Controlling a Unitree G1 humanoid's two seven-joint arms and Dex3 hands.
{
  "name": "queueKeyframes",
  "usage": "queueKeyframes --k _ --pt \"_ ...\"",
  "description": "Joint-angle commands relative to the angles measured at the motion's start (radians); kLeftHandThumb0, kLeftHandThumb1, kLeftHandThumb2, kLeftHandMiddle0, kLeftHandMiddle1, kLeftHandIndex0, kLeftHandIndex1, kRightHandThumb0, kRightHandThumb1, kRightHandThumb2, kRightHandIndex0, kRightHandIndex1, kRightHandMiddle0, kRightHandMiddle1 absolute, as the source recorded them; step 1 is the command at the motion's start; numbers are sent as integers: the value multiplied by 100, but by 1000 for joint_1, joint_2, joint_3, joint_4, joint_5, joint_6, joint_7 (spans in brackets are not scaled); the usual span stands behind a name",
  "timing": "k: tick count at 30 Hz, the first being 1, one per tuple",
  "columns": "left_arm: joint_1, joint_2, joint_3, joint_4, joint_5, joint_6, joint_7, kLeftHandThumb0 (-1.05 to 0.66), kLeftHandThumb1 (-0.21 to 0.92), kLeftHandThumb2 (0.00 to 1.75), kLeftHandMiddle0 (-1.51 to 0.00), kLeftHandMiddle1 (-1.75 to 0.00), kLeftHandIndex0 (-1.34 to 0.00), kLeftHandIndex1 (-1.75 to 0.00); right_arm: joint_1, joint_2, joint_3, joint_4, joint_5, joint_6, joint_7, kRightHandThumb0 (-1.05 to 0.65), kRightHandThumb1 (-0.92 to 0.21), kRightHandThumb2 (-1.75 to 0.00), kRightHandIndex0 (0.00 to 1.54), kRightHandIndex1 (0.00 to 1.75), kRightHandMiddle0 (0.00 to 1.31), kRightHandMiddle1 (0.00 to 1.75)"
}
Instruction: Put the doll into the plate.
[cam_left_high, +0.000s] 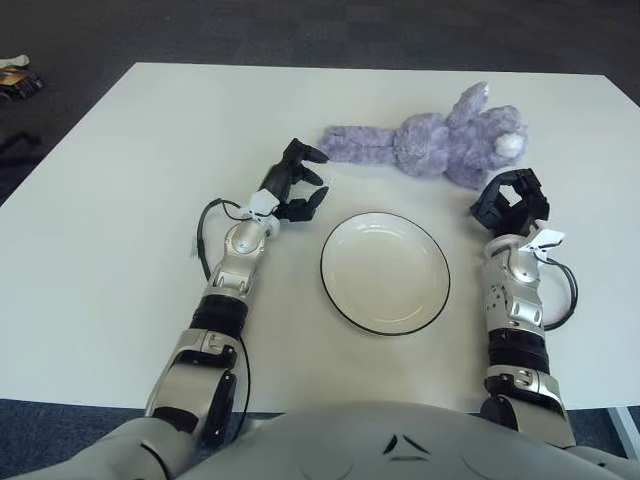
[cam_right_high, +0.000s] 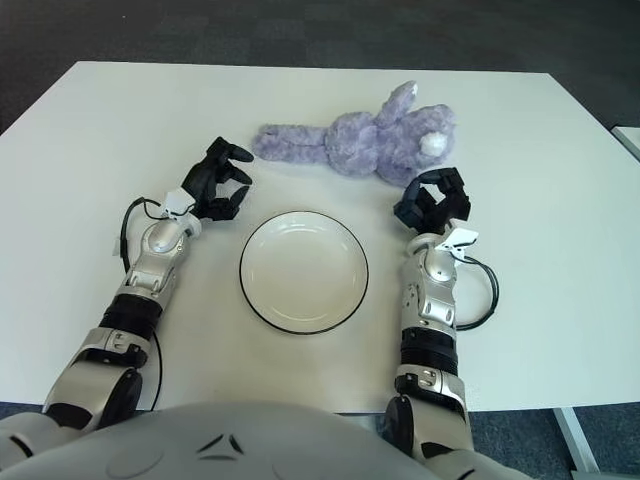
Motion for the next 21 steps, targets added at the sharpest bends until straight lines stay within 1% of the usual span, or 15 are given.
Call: queueKeyframes --k 1,3,6,10,14,16,17,21 --pt "-28 15 -24 11 62 -38 43 -65 51 73 -15 -103 0 -103 84 10 -12 31 10 83 -10 -45 -41 -120 91 175 54 175" --pt "-42 22 -34 16 86 -46 54 -70 52 70 -12 -96 0 -93 89 4 -14 15 13 96 -5 -45 -41 -119 92 175 54 175" --pt "-64 29 -45 28 114 -59 67 -74 52 68 -8 -90 0 -87 95 -8 -18 -10 16 110 -2 -45 -41 -119 92 175 54 175" --pt "-106 42 -60 56 163 -75 103 -79 54 64 -3 -83 0 -85 107 -34 -25 -75 16 141 0 -45 -41 -119 93 175 54 175" --pt "-128 48 -75 72 200 -81 135 -85 61 55 -1 -75 0 -83 126 -58 -27 -144 2 182 2 -45 -42 -119 92 175 53 175" --pt "-138 49 -82 77 214 -81 148 -88 65 51 0 -73 0 -83 135 -71 -22 -174 -17 200 1 -45 -42 -118 91 175 53 175" --pt "-145 46 -86 82 219 -81 154 -88 66 50 0 -72 0 -84 143 -88 -12 -188 -45 203 1 -45 -43 -118 91 175 53 175" --pt "-168 37 -95 103 220 -84 166 -93 72 43 0 -73 0 -89 164 -131 14 -222 -129 192 1 -43 -47 -112 84 174 49 175"
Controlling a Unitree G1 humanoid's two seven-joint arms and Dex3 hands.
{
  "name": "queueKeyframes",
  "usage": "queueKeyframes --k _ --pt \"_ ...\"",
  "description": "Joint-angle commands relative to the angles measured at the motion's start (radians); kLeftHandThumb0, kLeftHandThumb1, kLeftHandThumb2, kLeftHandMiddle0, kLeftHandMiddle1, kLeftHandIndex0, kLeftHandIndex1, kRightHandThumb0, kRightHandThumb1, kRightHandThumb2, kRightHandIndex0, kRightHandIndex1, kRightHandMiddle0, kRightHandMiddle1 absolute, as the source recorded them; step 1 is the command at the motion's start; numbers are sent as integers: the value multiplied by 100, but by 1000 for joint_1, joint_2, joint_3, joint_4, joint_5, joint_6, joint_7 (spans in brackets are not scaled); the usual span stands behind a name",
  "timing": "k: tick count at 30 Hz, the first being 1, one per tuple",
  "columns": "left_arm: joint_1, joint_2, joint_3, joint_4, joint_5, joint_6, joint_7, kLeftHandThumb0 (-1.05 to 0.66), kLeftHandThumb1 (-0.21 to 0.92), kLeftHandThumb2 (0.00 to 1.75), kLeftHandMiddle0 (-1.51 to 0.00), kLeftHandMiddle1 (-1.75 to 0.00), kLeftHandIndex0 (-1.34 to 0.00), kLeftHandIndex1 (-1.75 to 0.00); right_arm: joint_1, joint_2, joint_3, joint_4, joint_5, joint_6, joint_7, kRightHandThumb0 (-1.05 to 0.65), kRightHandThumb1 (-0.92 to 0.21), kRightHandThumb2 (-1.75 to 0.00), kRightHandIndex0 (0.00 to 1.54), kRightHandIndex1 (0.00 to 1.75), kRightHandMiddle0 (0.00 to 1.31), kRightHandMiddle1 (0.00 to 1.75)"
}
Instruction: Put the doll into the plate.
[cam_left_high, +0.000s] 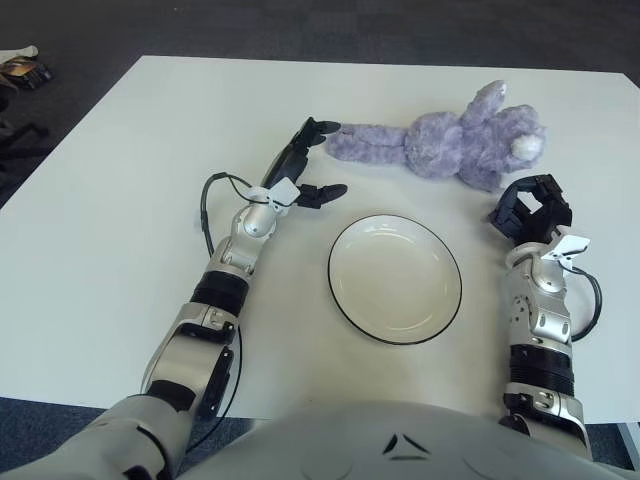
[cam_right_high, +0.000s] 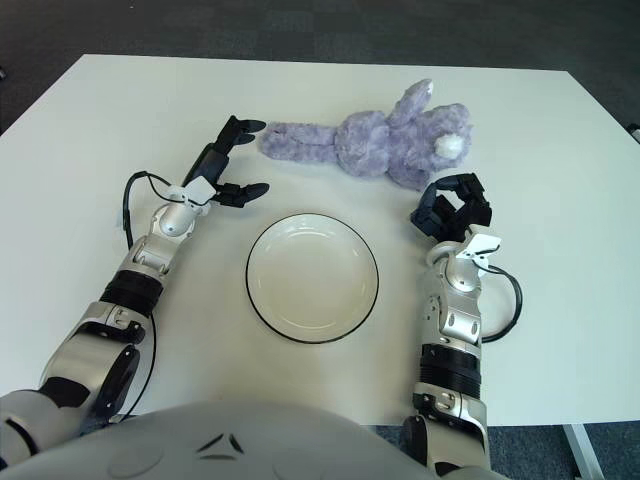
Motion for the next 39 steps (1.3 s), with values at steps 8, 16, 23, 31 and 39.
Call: queueKeyframes --k 8,16,23,31,39 --pt "-42 -20 -4 44 -13 -15 31 -91 73 39 -6 -74 0 -92 91 -87 13 -107 -135 11 12 -42 -53 -104 73 167 44 175" --pt "-60 -24 4 52 -20 -20 53 -87 72 39 -12 -68 0 -90 117 -123 -9 -188 -170 9 20 -8 -45 -110 58 157 38 175" --pt "-89 -11 -5 46 -1 -32 69 -87 74 40 -15 -65 0 -87 138 -175 -23 -408 -252 111 39 -1 -45 -113 54 162 34 175" --pt "-110 -9 -22 37 39 -33 99 -88 74 39 -15 -64 0 -91 142 -195 -31 -474 -327 191 52 -1 -44 -115 55 167 30 175" --pt "-132 -17 -48 23 80 -16 119 -84 71 40 -15 -68 0 -94 133 -298 -64 -252 -435 60 -8 0 -72 -74 40 153 24 171"
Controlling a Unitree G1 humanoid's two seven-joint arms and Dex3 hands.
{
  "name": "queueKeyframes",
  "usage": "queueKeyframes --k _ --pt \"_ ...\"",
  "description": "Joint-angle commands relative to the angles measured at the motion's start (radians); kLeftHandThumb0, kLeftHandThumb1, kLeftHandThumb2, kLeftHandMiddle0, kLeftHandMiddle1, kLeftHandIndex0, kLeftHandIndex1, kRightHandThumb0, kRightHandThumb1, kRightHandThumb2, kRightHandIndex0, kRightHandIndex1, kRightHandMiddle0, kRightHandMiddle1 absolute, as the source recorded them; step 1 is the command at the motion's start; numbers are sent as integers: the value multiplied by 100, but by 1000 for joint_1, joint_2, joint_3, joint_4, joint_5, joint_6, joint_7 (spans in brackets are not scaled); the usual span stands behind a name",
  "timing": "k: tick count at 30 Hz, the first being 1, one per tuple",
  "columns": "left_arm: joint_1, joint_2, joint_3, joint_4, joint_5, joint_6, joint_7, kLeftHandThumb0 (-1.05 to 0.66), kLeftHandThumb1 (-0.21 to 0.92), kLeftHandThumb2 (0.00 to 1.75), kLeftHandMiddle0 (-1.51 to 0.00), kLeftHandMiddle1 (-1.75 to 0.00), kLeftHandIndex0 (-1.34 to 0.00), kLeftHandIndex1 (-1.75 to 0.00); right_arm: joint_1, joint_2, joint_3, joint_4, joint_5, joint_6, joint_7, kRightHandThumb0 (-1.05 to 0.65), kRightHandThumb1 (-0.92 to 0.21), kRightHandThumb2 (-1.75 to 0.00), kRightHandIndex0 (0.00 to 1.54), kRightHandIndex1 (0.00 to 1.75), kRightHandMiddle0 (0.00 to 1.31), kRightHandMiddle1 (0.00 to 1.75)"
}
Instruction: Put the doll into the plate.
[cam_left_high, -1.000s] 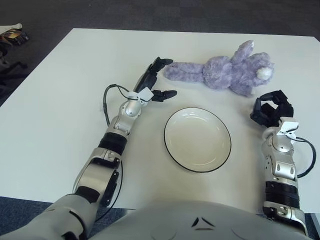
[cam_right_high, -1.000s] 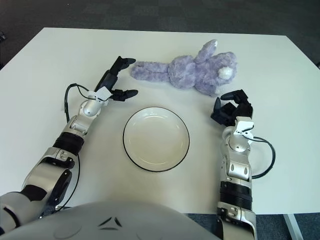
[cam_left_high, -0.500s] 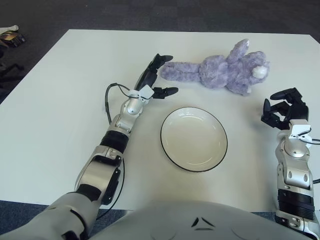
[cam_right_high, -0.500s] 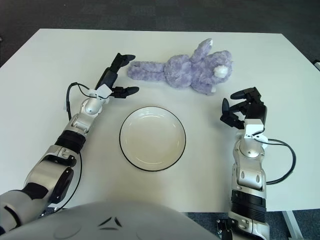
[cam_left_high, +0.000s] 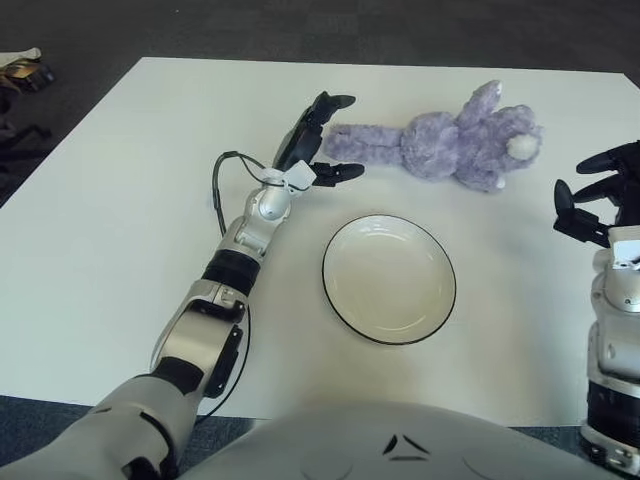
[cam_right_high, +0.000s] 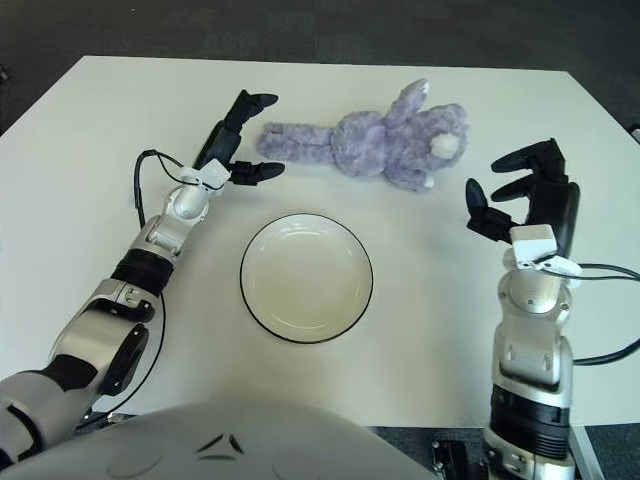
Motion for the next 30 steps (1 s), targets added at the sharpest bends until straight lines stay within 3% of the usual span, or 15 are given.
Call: queueKeyframes --k 1,2,4,5,10,20,25,30 --pt "-35 -1 -16 -13 23 8 15 -83 69 43 -15 -69 0 -95 -9 -25 12 32 -65 -18 -29 -13 -76 -65 32 148 28 167" --pt "-38 -3 -19 -16 25 11 12 -82 68 44 -14 -70 0 -95 -11 -27 16 40 -75 -20 -35 -18 -78 -62 28 146 30 166" --pt "-42 -5 -24 -22 25 17 4 -81 66 46 -14 -72 0 -95 -25 -32 25 61 -95 -21 -45 -27 -48 -86 19 135 13 157" --pt "-45 -4 -28 -27 27 24 -4 -81 65 47 -14 -72 0 -95 -37 -42 36 76 -111 -23 -49 -29 -39 -94 16 132 8 154" --pt "-56 1 -43 -41 30 52 -28 -83 65 49 -12 -73 0 -91 -53 -72 60 100 -143 -38 -35 -34 -21 -107 8 116 1 137" --pt "-108 -2 -75 -25 58 112 -54 -85 69 47 -8 -65 0 -76 -43 -105 64 106 -119 -69 22 -42 -22 -104 6 100 0 120" --pt "-158 -14 -100 7 61 152 -92 -88 73 42 -4 -57 0 -61 -52 -122 74 139 -125 -92 34 -46 -26 -100 6 101 0 120" --pt "-209 -28 -117 70 59 141 -98 -92 77 36 -4 -50 0 -54 -65 -142 84 175 -133 -116 38 -48 -28 -97 6 109 0 121"
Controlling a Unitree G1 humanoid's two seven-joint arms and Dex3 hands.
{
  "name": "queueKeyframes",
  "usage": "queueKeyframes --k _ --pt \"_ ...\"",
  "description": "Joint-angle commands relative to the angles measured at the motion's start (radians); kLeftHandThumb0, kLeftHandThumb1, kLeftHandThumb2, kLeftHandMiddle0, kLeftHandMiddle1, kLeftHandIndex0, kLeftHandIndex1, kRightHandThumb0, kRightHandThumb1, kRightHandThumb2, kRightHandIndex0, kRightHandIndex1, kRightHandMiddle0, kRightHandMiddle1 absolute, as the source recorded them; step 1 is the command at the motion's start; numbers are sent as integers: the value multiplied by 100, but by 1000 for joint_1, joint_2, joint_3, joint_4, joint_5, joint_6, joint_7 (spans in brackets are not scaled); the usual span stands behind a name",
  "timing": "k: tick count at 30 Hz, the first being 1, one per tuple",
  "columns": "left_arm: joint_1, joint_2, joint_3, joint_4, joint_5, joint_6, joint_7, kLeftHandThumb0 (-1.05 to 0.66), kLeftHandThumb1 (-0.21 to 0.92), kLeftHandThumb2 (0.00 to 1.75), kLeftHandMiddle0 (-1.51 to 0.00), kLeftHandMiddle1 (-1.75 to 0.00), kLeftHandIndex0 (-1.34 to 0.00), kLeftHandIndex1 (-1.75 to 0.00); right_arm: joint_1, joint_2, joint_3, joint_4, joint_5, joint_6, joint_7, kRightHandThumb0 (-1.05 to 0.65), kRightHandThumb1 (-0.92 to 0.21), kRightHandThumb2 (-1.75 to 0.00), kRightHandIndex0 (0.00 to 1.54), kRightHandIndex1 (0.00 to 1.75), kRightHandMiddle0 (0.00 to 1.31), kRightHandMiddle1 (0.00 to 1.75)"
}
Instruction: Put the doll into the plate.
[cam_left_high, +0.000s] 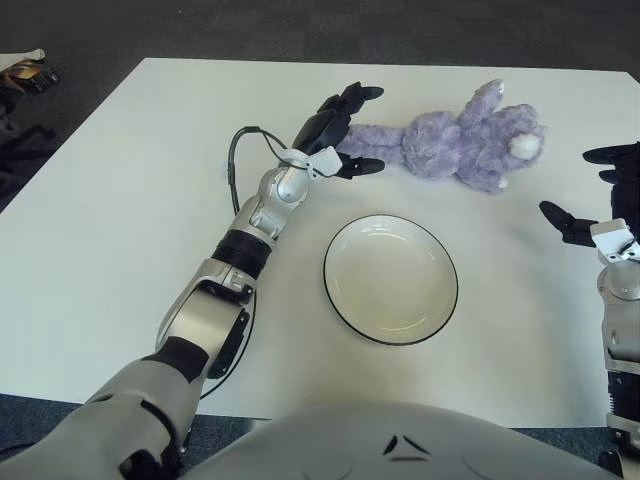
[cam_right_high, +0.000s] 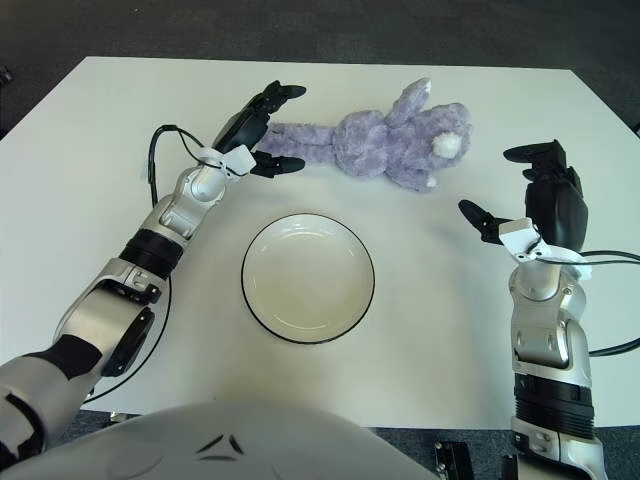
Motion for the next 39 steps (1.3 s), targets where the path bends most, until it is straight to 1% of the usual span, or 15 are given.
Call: queueKeyframes --k 1,6,12,15,20,28,31,33,34,39 --pt "-62 -12 -14 50 3 -13 -11 -92 77 35 -4 -49 0 -54 -16 -32 9 27 -12 -27 8 -49 -28 -97 6 109 0 122" --pt "-129 -35 -18 168 -15 -56 -16 -93 78 31 -3 -46 0 -57 -19 -59 22 49 -21 -47 20 -51 -29 -95 7 116 0 124" --pt "-197 -68 -28 299 -5 -96 22 -94 79 29 -1 -45 0 -56 -19 -76 26 68 -17 -62 28 -52 -30 -95 7 118 0 124" --pt "-213 -76 -31 335 -2 -115 37 -94 78 28 0 -44 0 -56 -18 -79 28 73 -14 -68 29 -53 -31 -94 8 118 0 124" --pt "-227 -93 -43 367 12 -115 60 -94 76 27 0 -39 0 -54 -15 -81 31 81 -11 -80 28 -55 -32 -93 8 117 0 123" --pt "-274 -121 -63 418 32 -66 73 -95 77 28 0 -31 0 -49 -8 -70 39 66 -27 -72 19 -57 -34 -91 8 118 0 122" --pt "-290 -139 -68 443 36 -49 80 -92 77 27 0 -29 0 -47 -7 -67 43 59 -33 -65 22 -57 -34 -90 8 119 0 122" --pt "-297 -146 -70 456 37 -43 83 -90 76 27 -1 -29 0 -46 -8 -66 45 55 -37 -62 24 -57 -34 -90 8 119 0 122" --pt "-302 -150 -73 462 40 -35 83 -88 74 29 -1 -32 0 -46 -8 -66 46 54 -37 -61 27 -57 -34 -90 8 119 0 122" --pt "-322 -161 -89 481 53 7 71 -85 70 35 0 -38 0 -41 -9 -67 50 48 -33 -59 38 -57 -34 -90 8 118 0 122"
